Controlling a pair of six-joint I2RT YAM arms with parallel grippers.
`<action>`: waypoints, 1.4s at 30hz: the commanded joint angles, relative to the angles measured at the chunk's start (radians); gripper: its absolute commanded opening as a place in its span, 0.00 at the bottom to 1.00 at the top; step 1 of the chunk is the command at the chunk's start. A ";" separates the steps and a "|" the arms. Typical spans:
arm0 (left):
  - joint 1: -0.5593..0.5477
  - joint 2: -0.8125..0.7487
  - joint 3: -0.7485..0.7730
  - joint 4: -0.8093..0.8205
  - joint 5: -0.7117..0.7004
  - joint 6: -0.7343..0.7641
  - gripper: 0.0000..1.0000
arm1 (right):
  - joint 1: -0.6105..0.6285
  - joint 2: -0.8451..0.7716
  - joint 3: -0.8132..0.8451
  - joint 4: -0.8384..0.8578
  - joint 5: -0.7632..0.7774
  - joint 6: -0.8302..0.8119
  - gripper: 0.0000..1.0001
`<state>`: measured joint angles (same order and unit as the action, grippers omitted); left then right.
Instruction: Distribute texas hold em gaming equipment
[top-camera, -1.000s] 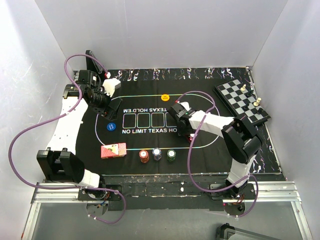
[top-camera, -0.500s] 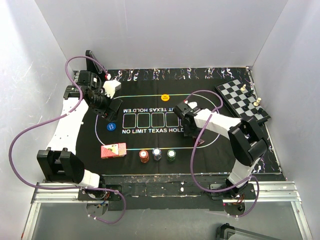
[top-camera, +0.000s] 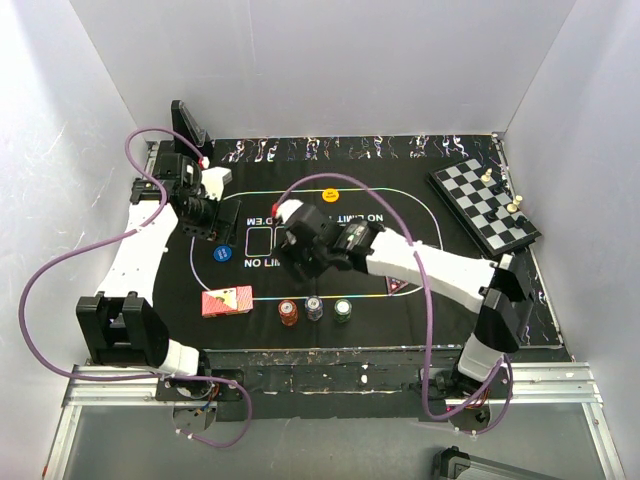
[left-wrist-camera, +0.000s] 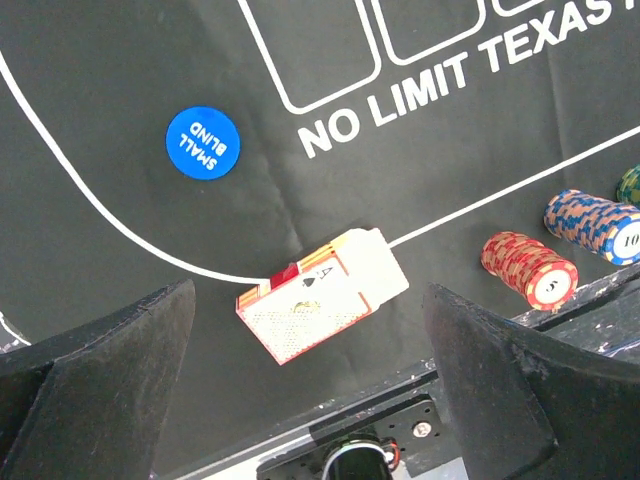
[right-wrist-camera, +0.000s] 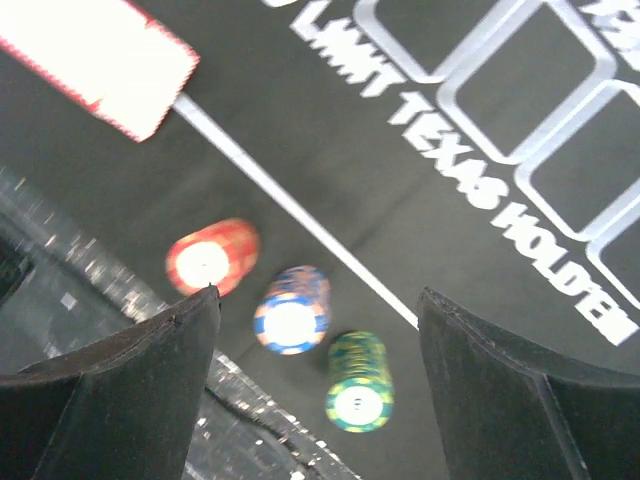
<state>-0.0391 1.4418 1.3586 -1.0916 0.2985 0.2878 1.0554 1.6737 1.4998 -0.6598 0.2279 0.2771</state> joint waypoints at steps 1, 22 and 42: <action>0.071 -0.034 0.007 0.021 -0.021 -0.078 0.98 | 0.092 0.046 0.025 0.022 -0.168 -0.131 0.87; 0.134 -0.007 0.096 -0.048 -0.093 -0.090 0.98 | 0.166 0.256 0.076 0.042 -0.180 -0.136 0.89; 0.133 -0.018 0.083 -0.028 -0.117 -0.088 0.98 | 0.167 0.293 0.060 0.054 -0.186 -0.118 0.68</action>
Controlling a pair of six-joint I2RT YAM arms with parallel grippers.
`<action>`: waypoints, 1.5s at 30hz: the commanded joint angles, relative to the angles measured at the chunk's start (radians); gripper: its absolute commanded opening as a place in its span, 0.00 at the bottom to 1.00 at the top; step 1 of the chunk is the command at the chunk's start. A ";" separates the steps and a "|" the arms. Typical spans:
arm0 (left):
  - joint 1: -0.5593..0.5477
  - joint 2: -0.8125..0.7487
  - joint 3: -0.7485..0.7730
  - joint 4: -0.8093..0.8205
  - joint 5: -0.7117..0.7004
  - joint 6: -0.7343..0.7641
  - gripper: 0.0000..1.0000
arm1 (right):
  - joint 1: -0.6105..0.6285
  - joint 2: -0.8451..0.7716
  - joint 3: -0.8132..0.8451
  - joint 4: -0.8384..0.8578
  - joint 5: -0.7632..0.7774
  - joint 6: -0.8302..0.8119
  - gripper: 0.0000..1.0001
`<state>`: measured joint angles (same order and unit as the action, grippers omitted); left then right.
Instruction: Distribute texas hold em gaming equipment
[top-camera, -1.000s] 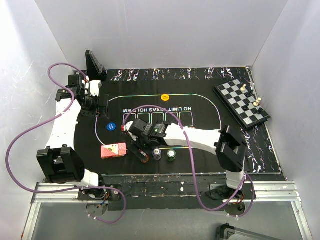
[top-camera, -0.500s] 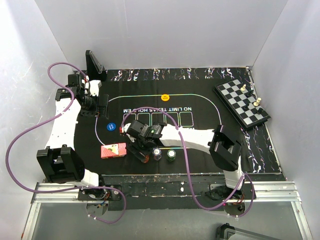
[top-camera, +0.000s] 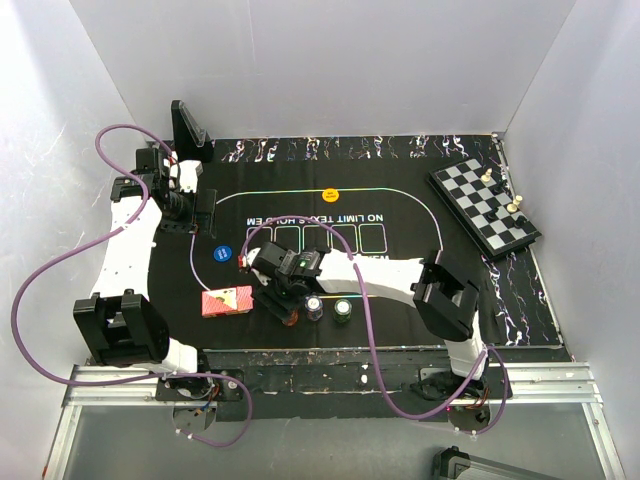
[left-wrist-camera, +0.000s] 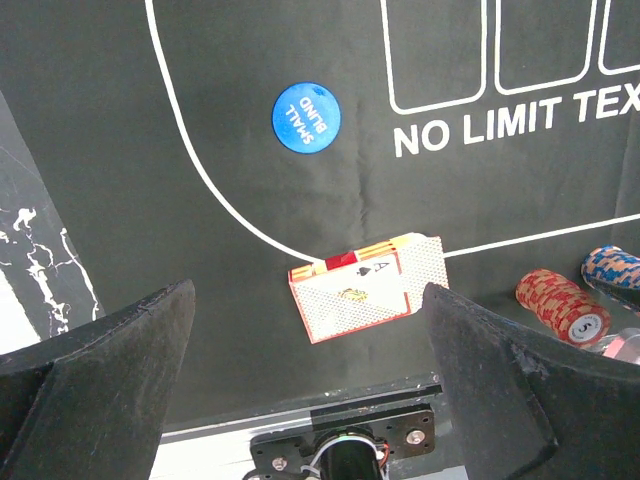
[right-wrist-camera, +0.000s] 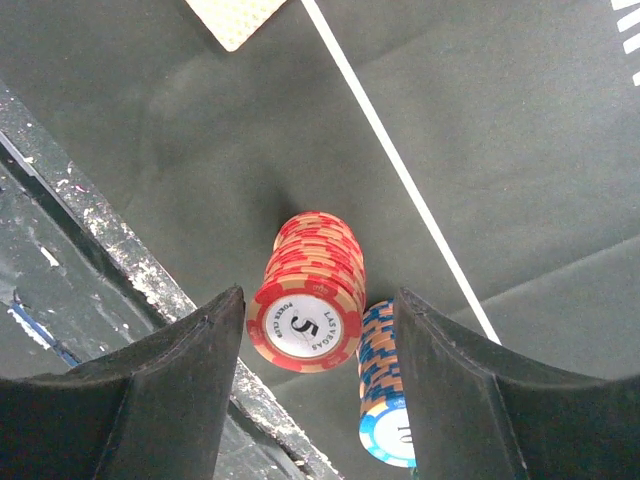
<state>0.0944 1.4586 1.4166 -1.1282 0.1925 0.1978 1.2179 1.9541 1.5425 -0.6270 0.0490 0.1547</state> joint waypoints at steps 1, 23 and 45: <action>0.001 -0.037 0.025 0.013 -0.011 0.003 0.98 | 0.003 0.012 0.016 0.023 -0.009 0.005 0.67; 0.001 -0.041 0.001 0.048 -0.030 0.018 0.98 | 0.005 -0.038 0.077 -0.026 0.018 0.006 0.01; 0.169 0.072 -0.019 0.143 0.168 0.029 0.98 | -0.161 0.455 0.827 -0.125 -0.026 -0.026 0.01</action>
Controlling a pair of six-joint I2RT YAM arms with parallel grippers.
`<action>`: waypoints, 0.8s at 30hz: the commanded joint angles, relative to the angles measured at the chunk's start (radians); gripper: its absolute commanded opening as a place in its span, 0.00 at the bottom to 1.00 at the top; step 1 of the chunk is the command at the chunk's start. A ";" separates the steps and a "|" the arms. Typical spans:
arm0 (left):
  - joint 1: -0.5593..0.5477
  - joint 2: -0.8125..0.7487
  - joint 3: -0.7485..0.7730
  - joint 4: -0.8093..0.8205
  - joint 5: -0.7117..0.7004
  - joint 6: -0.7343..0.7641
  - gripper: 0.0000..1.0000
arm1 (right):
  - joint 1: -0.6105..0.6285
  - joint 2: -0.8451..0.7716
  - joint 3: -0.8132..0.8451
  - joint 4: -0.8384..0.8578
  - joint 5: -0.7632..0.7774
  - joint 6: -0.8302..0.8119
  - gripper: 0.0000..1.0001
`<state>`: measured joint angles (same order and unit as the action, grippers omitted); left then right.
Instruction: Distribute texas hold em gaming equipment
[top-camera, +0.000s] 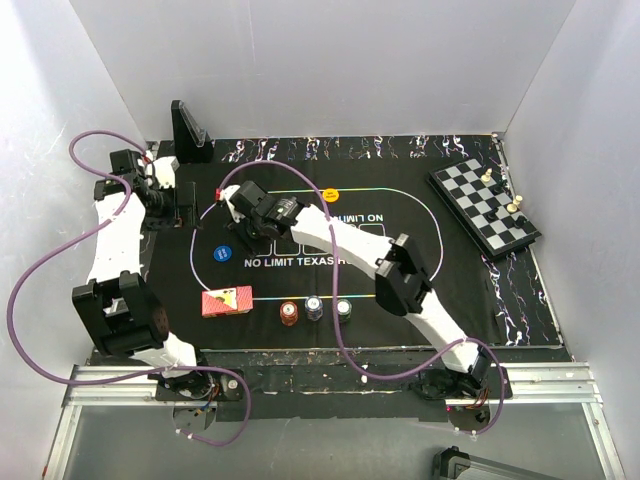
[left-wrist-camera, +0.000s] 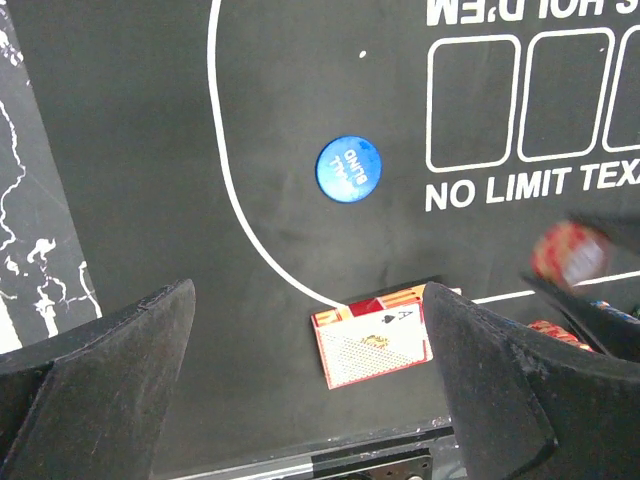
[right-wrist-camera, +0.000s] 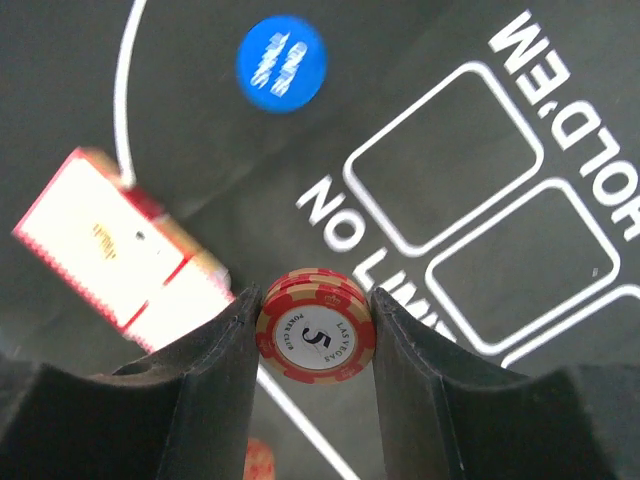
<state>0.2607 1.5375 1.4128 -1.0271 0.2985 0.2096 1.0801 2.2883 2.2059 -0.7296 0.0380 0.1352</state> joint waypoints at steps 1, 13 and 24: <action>0.003 -0.004 -0.014 0.045 0.068 0.019 0.98 | -0.026 0.144 0.184 -0.011 -0.020 -0.006 0.01; 0.011 0.069 0.035 0.019 0.132 0.042 0.98 | -0.029 0.290 0.219 0.113 -0.030 0.018 0.01; 0.021 0.042 -0.002 0.024 0.131 0.048 0.98 | -0.036 0.352 0.218 0.162 -0.073 0.058 0.10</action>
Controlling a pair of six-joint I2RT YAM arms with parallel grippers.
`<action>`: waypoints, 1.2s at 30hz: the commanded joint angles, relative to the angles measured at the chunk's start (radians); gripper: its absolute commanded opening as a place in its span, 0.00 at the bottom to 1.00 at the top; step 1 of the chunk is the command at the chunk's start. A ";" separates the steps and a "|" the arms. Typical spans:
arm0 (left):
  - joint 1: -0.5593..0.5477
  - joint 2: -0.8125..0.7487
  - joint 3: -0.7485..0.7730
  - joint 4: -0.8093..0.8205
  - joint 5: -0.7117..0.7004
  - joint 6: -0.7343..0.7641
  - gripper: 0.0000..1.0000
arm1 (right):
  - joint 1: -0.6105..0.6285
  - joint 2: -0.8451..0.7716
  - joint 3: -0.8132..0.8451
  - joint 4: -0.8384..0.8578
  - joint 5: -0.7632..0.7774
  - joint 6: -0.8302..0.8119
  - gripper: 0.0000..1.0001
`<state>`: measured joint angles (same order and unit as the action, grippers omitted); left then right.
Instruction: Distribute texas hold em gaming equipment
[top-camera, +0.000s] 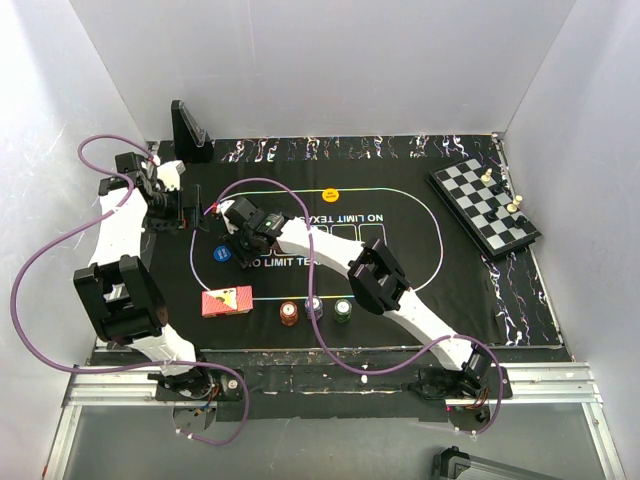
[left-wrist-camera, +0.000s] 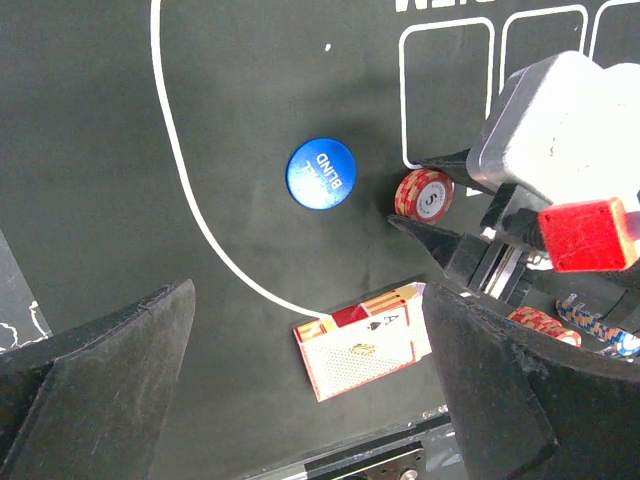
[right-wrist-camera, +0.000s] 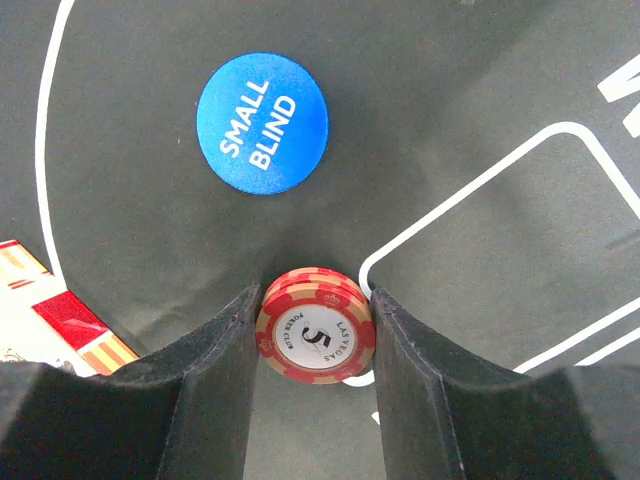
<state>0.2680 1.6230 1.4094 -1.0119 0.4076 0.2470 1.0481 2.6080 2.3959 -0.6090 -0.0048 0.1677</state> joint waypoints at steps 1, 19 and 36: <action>0.017 -0.046 -0.001 0.013 0.017 0.003 0.98 | -0.007 0.032 0.023 0.043 -0.034 0.026 0.19; 0.040 -0.130 -0.013 0.009 -0.095 -0.046 0.98 | -0.029 -0.130 -0.046 0.041 -0.031 0.013 0.85; 0.063 -0.236 -0.056 -0.056 -0.087 0.001 0.98 | 0.044 -0.816 -0.812 0.040 -0.044 -0.025 0.90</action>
<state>0.3264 1.4578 1.3811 -1.0500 0.3222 0.2279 1.0336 1.8347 1.7412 -0.5934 -0.0334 0.1658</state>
